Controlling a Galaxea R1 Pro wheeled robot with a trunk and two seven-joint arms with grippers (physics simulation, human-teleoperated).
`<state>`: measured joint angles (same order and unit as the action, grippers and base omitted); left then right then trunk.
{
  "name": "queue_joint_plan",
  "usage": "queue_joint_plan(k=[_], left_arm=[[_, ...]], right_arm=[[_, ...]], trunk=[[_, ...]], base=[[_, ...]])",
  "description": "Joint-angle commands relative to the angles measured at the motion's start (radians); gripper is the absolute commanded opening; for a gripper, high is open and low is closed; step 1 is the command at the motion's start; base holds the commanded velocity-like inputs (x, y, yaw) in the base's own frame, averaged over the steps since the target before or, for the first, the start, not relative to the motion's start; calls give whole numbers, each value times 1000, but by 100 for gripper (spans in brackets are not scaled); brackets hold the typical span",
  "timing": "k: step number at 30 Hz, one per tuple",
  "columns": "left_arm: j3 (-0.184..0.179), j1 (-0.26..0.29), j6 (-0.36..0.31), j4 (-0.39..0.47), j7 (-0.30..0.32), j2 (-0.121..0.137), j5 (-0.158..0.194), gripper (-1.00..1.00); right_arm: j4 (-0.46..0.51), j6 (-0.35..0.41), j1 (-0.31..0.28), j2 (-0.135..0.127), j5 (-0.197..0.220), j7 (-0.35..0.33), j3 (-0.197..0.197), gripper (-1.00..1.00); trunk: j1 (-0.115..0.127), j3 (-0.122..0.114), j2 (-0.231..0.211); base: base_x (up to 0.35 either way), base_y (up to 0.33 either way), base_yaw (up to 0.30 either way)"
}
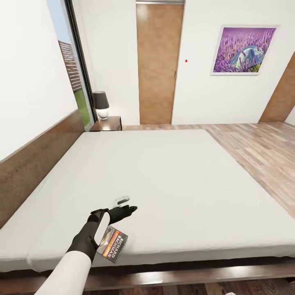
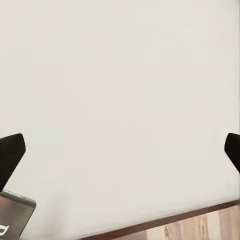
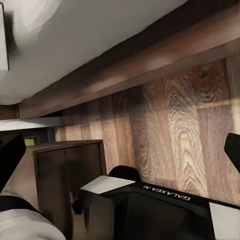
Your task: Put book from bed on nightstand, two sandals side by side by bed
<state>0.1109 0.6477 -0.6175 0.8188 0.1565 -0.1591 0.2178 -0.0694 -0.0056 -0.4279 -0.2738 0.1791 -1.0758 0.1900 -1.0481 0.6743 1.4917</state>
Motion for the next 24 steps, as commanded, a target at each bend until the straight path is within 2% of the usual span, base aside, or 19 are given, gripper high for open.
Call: queue_joint_plan(k=[1, 5, 10, 13, 16, 19, 20, 21, 23, 24], left_arm=[[4, 0, -6, 4, 7, -2, 0, 100], [-14, -4, -6, 7, 40, -4, 1, 100], [-85, -11, -7, 5, 175, -3, 0, 100], [-102, -13, -9, 1, 243, 4, 0, 100], [-108, -19, -11, -1, 300, 25, 0, 100], [-109, -67, -12, -2, 456, 64, -3, 100], [-109, -83, -11, -3, 510, 82, -5, 100], [-110, -102, -10, -3, 587, 112, -6, 100], [-111, -122, -8, -4, 662, 149, -7, 100], [-111, -128, -7, -5, 673, 155, -7, 100]], right_arm=[[-4, -1, -2, -1, 5, -3, 0, 100], [-4, -1, -2, 0, 5, -3, 0, 100], [-4, -1, -2, 0, 5, -2, 0, 100], [-4, -1, -2, 0, 5, -2, 0, 100], [-4, -1, -2, 0, 5, -2, 0, 100], [-4, -1, -2, 0, 5, -1, 0, 100], [-4, -1, -2, 0, 5, -1, 0, 100], [-4, -1, -2, -1, 5, -1, 0, 100], [-4, -1, -2, -1, 5, -1, 0, 100], [-4, -1, -2, -1, 5, -1, 0, 100]], trunk=[[4, -2, -7], [19, -15, -35], [38, -31, -70], [50, -40, -91], [61, -49, -112], [73, -59, -133], [77, -62, -140], [81, -65, -147], [88, -71, -161], [92, -74, -168]], base=[[0, 0, 0], [0, 0, 0], [0, 0, 0], [0, 0, 0], [0, 0, 0], [0, 0, 0], [0, 0, 0], [0, 0, 0], [0, 0, 0], [0, 0, 0]])
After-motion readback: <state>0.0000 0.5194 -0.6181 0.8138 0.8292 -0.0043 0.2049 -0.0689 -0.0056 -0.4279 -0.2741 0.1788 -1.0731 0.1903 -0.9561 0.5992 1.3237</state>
